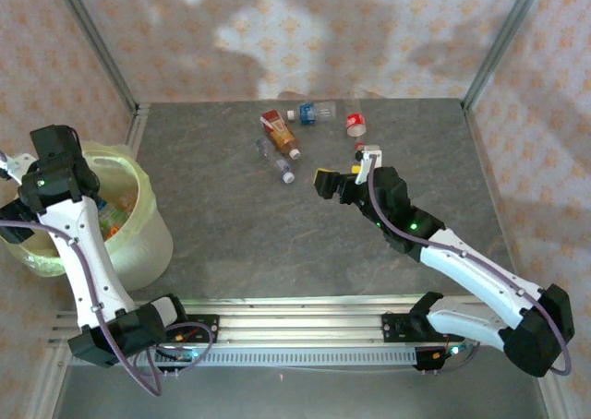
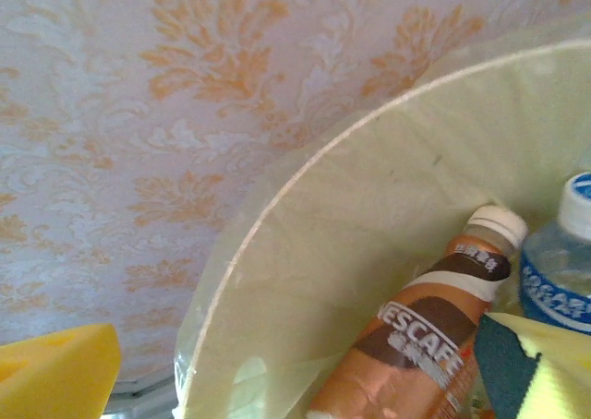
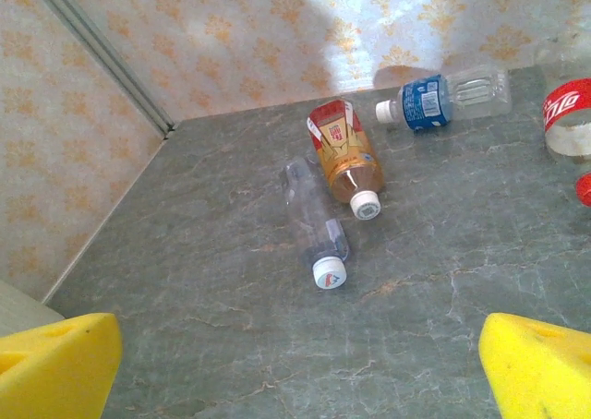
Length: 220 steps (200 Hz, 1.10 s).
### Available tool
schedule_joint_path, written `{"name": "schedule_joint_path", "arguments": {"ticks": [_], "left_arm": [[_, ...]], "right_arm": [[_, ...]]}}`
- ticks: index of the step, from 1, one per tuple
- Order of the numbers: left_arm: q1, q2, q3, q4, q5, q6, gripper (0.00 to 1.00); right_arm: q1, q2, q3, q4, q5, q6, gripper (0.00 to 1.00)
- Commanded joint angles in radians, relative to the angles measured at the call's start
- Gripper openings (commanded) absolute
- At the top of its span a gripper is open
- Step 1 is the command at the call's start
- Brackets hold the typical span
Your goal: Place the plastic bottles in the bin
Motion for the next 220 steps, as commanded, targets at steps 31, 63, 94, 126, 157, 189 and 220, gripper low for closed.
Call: {"name": "schedule_joint_path", "arguments": {"ticks": [31,63,94,126,157,189,220], "left_arm": [[-0.010,-0.060,0.077,0.003,0.338,-0.072,1.00],[-0.191,-0.112,0.080,0.065,0.477,-0.163,0.99],[-0.396,-0.126,0.093,0.151,0.545,-0.264,0.99],[-0.713,-0.037,0.116,0.276,0.529,-0.329,0.99],[-0.977,0.151,0.240,0.283,0.371,-0.306,0.99],[-1.044,0.293,0.229,0.400,0.440,-0.345,1.00],[-1.050,0.441,0.224,0.480,0.501,-0.375,1.00]], "right_arm": [[0.002,-0.029,-0.032,-0.010,0.114,0.068,0.99],[-0.002,-0.053,-0.056,-0.022,0.192,0.130,0.99],[-0.008,-0.099,-0.078,-0.053,0.214,0.159,0.99],[-0.016,-0.147,-0.118,-0.081,0.274,0.184,0.99],[-0.027,-0.178,-0.124,-0.120,0.277,0.200,0.99],[-0.031,-0.208,-0.121,-0.197,0.308,0.195,0.99],[-0.035,-0.236,-0.137,-0.230,0.327,0.194,0.99]]}}
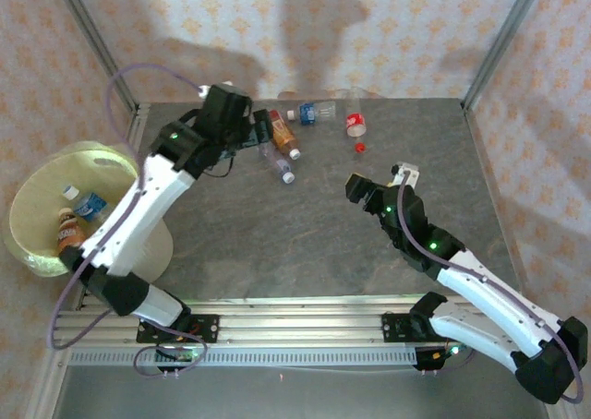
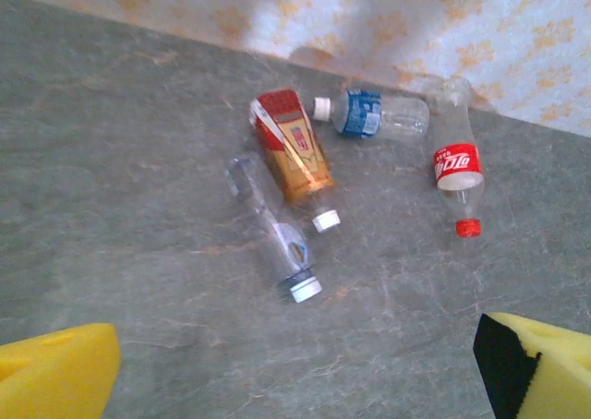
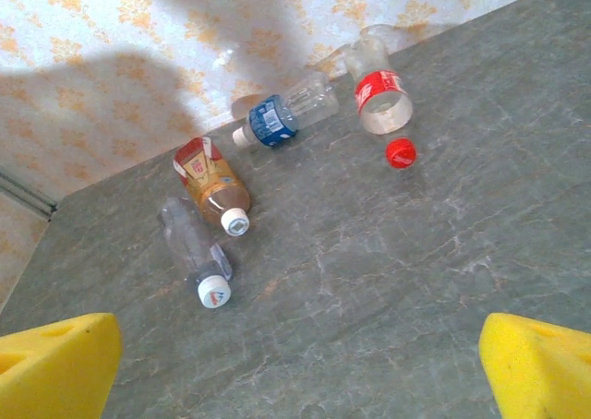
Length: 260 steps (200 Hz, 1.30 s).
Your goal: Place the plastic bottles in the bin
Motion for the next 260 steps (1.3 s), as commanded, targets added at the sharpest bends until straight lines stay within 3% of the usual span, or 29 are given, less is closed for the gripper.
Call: {"name": "schedule_joint_path", "arguments": {"ticks": [1,43,83,106,151,212,260], "left_arm": [[-0.002,0.074,0.002,0.093,0.031,-0.041,1.00],[0.047,0.314,0.099,0.072,0.049,-0.076,1.00],[0.096,0.490,0.098,0.180,0.126,-0.158,1.00],[0.120,0.576,0.113,0.195,0.152,-0.163,0.94],[0.153,0.643,0.101,0.286,0.180,-0.153,0.81],[0.166,0.717,0.088,0.295,0.179,-0.202,0.74],[0.172,0.702,0.018,0.366,0.182,-0.163,0.72]], "right_arm": [[-0.007,-0.028,-0.021,-0.056,0.049,0.007,0.99],[-0.010,-0.032,-0.022,-0.091,0.051,0.012,0.99],[-0.012,-0.037,-0.011,-0.131,0.044,0.006,0.99],[-0.011,-0.046,-0.016,-0.147,0.053,0.020,1.00],[-0.012,-0.057,-0.035,-0.147,0.053,0.032,0.99],[-0.012,-0.060,-0.032,-0.171,0.053,0.026,0.99],[-0.012,-0.067,-0.038,-0.176,0.052,0.027,0.99]]}}
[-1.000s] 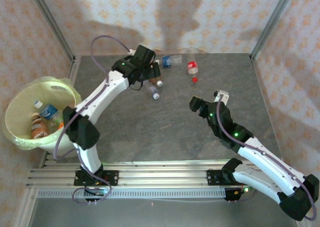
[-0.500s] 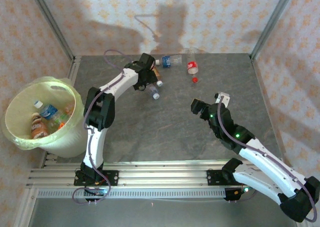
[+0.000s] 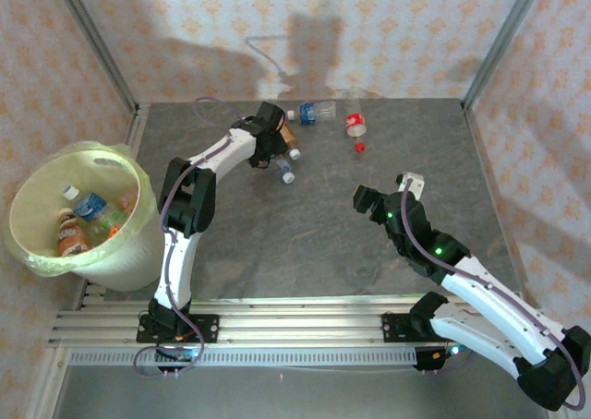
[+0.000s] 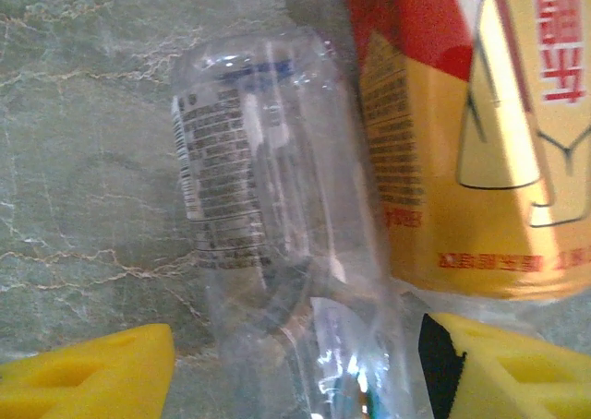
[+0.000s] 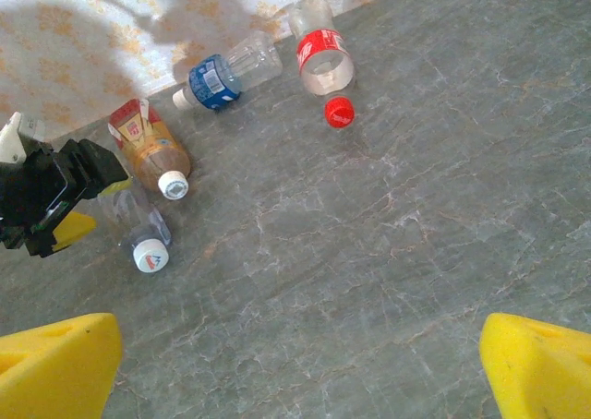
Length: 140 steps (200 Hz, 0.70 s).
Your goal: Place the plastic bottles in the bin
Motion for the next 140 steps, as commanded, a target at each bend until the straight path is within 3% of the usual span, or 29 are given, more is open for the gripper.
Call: {"name": "schedule_joint_path", "arguments": {"ticks": [1,70,140], "left_arm": [[0.011,-0.005,-0.039,0.052,0.002,0.016,0.72],[0.016,0.055,-0.043,0.050,-0.001,0.047,0.75],[0.016,-0.030,-0.087,0.084,-0.010,0.133,0.63]], "right_arm": [[-0.005,-0.018,-0.013,-0.023,0.025,0.007,0.99],[-0.004,-0.019,-0.019,-0.026,0.022,0.011,0.99],[-0.005,-0.043,-0.020,-0.020,0.028,-0.002,0.99]]}}
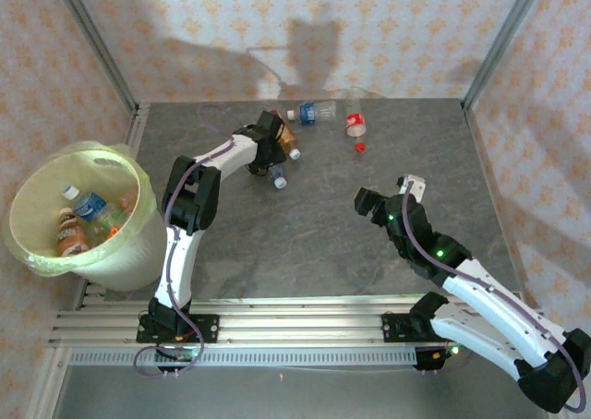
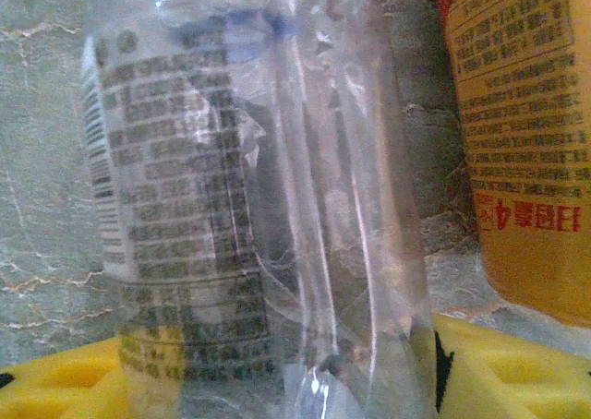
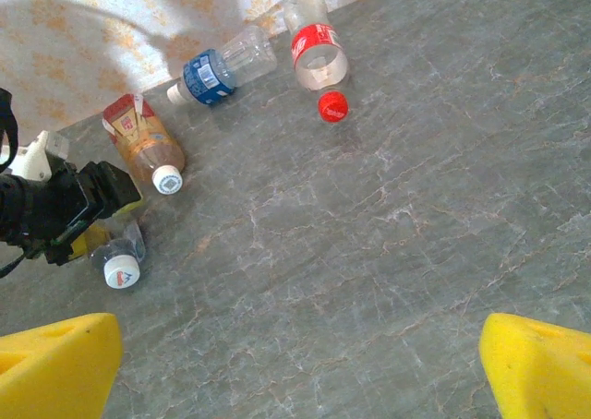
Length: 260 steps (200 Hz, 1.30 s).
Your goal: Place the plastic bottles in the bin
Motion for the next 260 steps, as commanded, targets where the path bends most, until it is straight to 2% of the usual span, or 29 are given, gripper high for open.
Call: {"name": "schedule_joint_path", "arguments": {"ticks": [1,31,84,181,260], "left_arm": [[0.006,-0.077,-0.041,0.032,-0.020,0.066,0.63],[0.006,-0.191,-0.130,0.089,-0.020,0.096,0.58],[-0.012,-0.480,-0.359,0.206,-0.071,0.097,0.53],[-0.033,-0.828,-0.387,0.107,-0.190,0.144,0.53],[-0.026,-1.088,-0.392,0.089,-0.303,0.165,0.53]], "right_arm": [[-0.005,-0.021,-0.007,-0.006,0.026,-0.003,0.99],[-0.005,-0.024,-0.011,0.025,-0.016,-0.040,0.99],[-0.006,-0.023,-0.029,0.144,-0.206,-0.154,0.99],[-0.005,-0.020,-0.049,0.308,-0.399,-0.257,0.99],[-0.004,0.039,-0.046,0.388,-0.447,-0.220,0.99]]}}
